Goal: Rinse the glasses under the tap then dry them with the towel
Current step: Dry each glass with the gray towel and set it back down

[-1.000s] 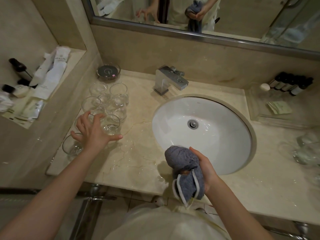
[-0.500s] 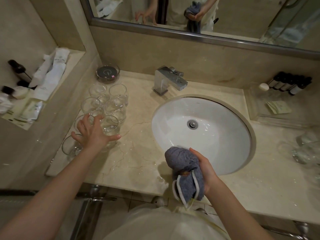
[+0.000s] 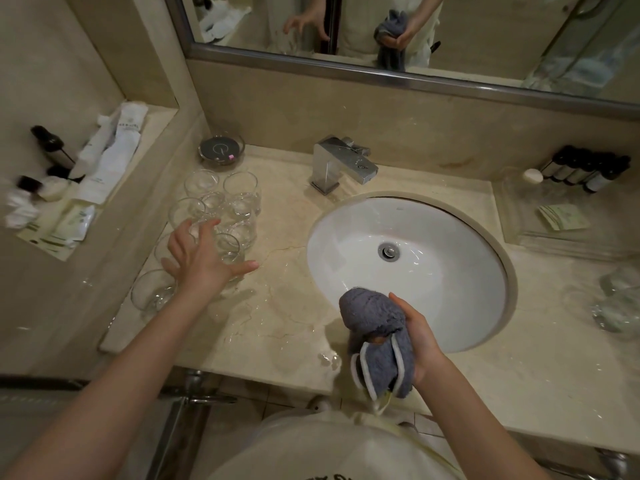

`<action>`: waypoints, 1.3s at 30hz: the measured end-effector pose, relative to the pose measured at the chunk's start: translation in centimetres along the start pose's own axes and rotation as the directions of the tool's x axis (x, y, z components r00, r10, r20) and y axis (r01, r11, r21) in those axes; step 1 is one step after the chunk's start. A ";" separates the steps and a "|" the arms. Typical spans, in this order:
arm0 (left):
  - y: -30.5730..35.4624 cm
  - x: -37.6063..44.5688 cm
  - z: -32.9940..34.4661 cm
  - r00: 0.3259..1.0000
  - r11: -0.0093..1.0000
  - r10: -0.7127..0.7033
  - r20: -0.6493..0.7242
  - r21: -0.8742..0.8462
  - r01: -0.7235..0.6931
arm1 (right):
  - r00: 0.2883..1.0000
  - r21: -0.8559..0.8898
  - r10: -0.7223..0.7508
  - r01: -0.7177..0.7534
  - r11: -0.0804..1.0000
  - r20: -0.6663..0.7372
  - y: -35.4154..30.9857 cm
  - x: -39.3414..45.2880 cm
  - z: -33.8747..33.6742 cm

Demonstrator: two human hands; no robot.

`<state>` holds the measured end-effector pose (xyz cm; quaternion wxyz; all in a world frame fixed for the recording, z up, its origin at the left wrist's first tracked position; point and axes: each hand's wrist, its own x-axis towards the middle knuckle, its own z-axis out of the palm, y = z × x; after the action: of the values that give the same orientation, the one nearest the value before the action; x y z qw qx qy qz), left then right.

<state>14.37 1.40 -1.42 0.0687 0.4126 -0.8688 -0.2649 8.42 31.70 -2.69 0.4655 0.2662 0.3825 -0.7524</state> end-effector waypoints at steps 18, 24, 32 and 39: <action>21.5 -8.0 9.2 0.848 0.848 0.429 0.311 -0.463 -0.259 | 0.868 0.360 -0.343 0.468 0.807 -0.358 -6.0 -6.9 -11.4; 29.5 -13.4 15.5 0.739 0.827 0.516 0.433 -0.476 -0.299 | 0.811 0.449 -0.363 0.564 0.693 -0.458 -8.2 -10.1 -16.4; 38.5 -20.8 24.2 0.576 0.819 0.570 0.586 -0.463 -0.338 | 0.792 0.501 -0.368 0.599 0.625 -0.488 -10.3 -12.9 -23.2; 44.5 -25.3 31.1 0.452 0.803 0.589 0.670 -0.426 -0.416 | 0.844 0.462 -0.337 0.516 0.721 -0.417 -11.8 -15.1 -27.8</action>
<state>-9.98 56.12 -2.30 -0.1961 -0.0301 -0.8606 -0.4689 5.34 65.30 -3.12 0.1140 0.4060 0.2639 -0.8675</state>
